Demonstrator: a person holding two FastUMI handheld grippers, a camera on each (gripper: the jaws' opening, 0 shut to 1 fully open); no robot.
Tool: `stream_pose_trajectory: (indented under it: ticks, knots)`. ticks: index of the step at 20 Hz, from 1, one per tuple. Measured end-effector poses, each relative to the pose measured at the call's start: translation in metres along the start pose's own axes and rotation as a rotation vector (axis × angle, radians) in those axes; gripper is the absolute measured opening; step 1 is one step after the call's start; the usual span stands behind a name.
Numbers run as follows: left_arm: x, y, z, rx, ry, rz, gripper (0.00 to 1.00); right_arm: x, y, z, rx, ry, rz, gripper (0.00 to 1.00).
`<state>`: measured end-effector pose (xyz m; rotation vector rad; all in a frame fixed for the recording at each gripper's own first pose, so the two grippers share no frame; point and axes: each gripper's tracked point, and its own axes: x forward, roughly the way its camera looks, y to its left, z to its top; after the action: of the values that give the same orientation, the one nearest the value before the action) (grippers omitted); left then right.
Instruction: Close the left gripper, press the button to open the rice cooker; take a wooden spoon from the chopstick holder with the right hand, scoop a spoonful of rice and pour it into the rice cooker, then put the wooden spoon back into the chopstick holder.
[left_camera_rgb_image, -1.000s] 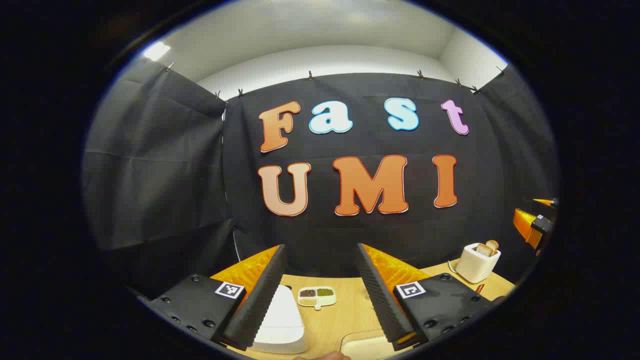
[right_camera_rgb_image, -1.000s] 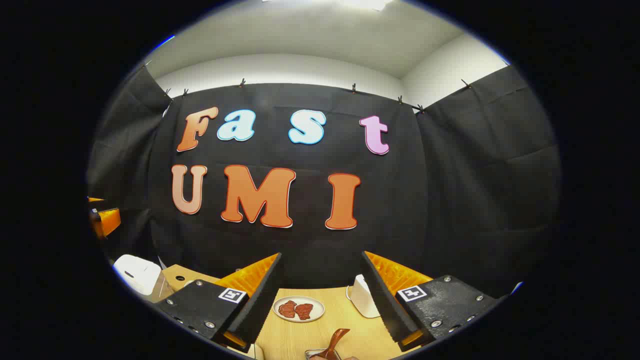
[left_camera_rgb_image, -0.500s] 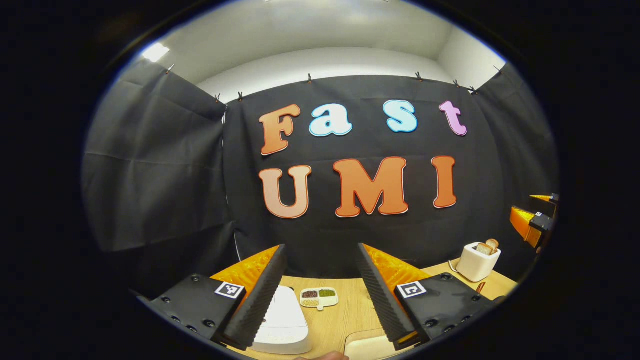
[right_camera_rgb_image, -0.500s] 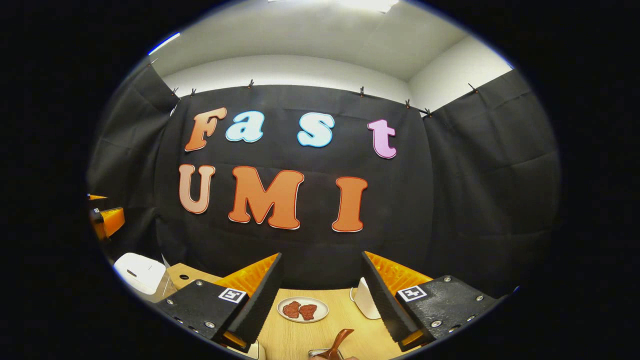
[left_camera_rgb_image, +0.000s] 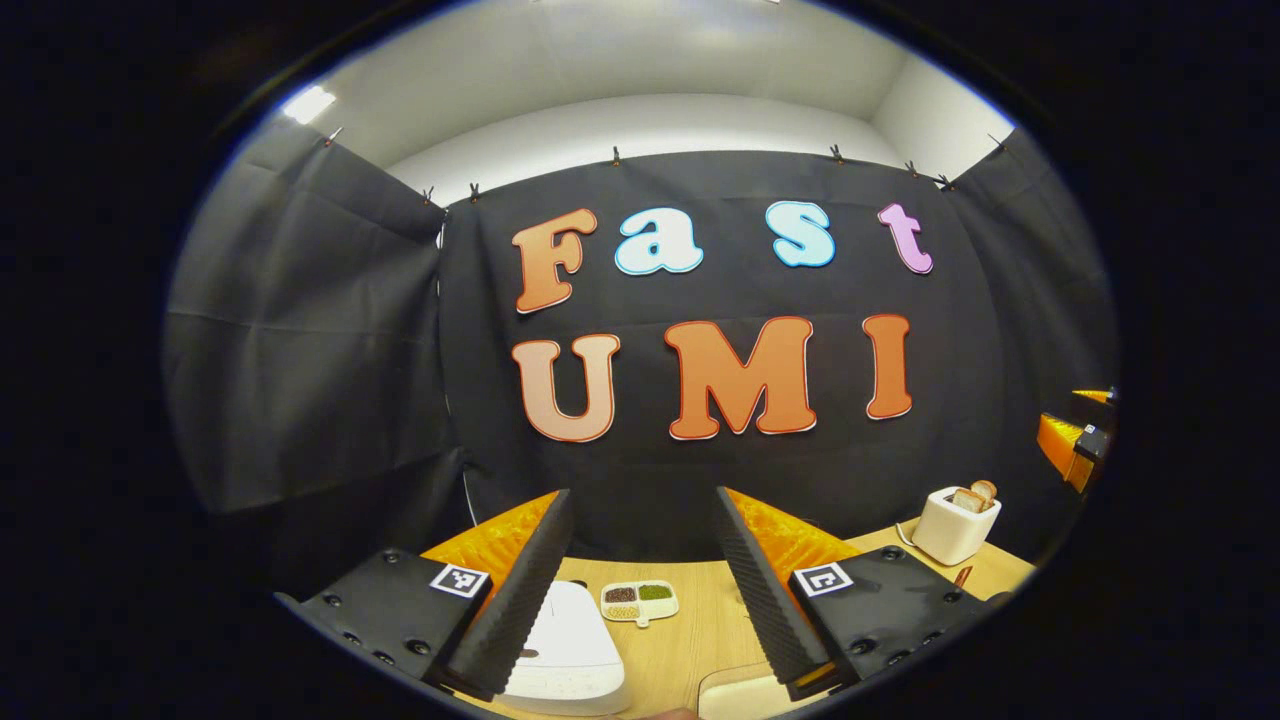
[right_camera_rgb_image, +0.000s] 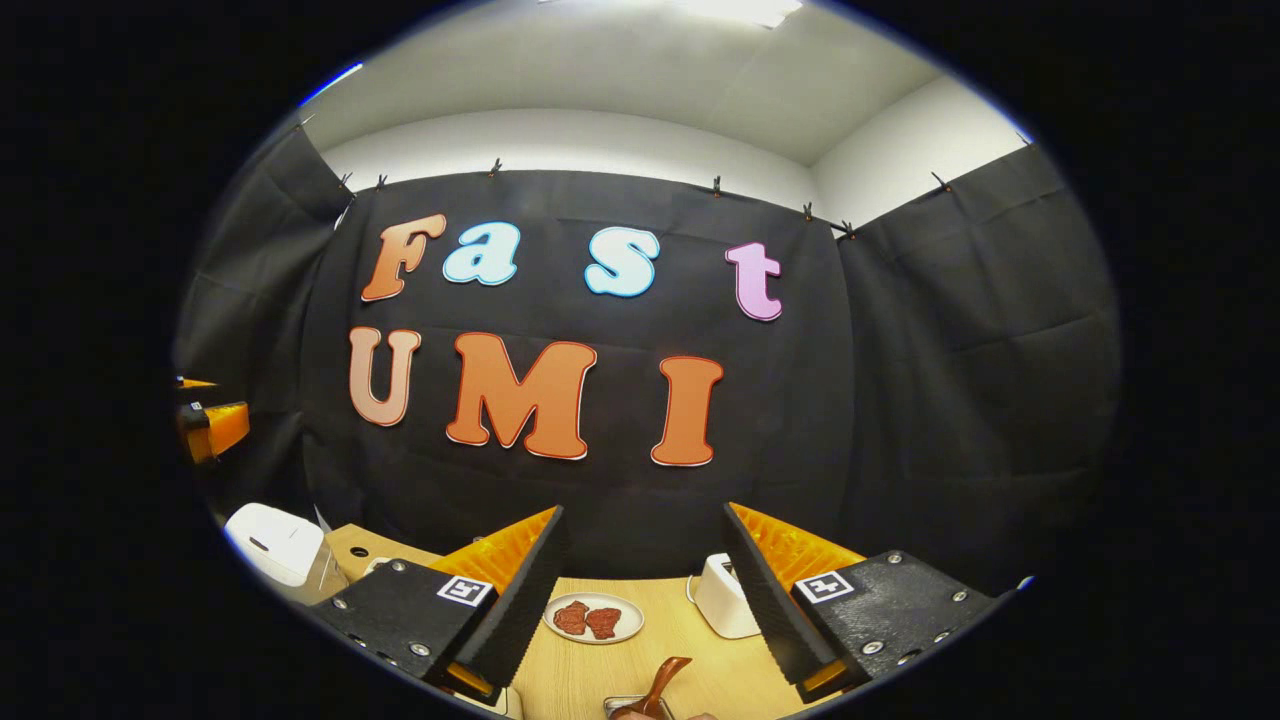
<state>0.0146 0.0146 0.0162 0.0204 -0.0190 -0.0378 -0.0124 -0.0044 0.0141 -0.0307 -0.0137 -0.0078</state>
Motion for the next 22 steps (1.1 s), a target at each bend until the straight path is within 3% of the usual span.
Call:
stream_pose_trajectory:
  ticks: [2, 5, 8, 10, 12, 16, 22]
  knots:
    - [0.007, 0.016, 0.009, 0.058, -0.025, 0.02, 0.99, -0.001, -0.003, -0.001, -0.002, 0.003, -0.009, 0.94]
    - [0.017, 0.029, 0.016, 0.043, -0.036, 0.02, 0.9, -0.002, -0.006, -0.003, -0.004, 0.012, -0.021, 0.94]
    - [0.028, 0.059, 0.013, 0.029, -0.001, 0.086, 0.42, -0.003, -0.007, -0.005, -0.009, 0.022, -0.033, 0.94]
    - [0.039, 0.065, 0.004, -0.015, 0.06, 0.074, 0.1, -0.003, -0.004, -0.005, -0.006, 0.028, -0.026, 0.94]
    - [0.05, 0.08, -0.015, -0.08, 0.172, 0.092, 0.05, -0.004, -0.008, -0.005, -0.019, 0.031, -0.037, 0.94]
    - [0.064, 0.105, -0.077, -0.22, 0.484, 0.104, 0.05, -0.009, -0.012, -0.003, -0.031, 0.03, -0.059, 0.97]
    - [0.059, 0.131, -0.17, -0.252, 0.875, 0.13, 0.04, -0.021, -0.02, -0.015, -0.055, 0.071, -0.103, 0.94]
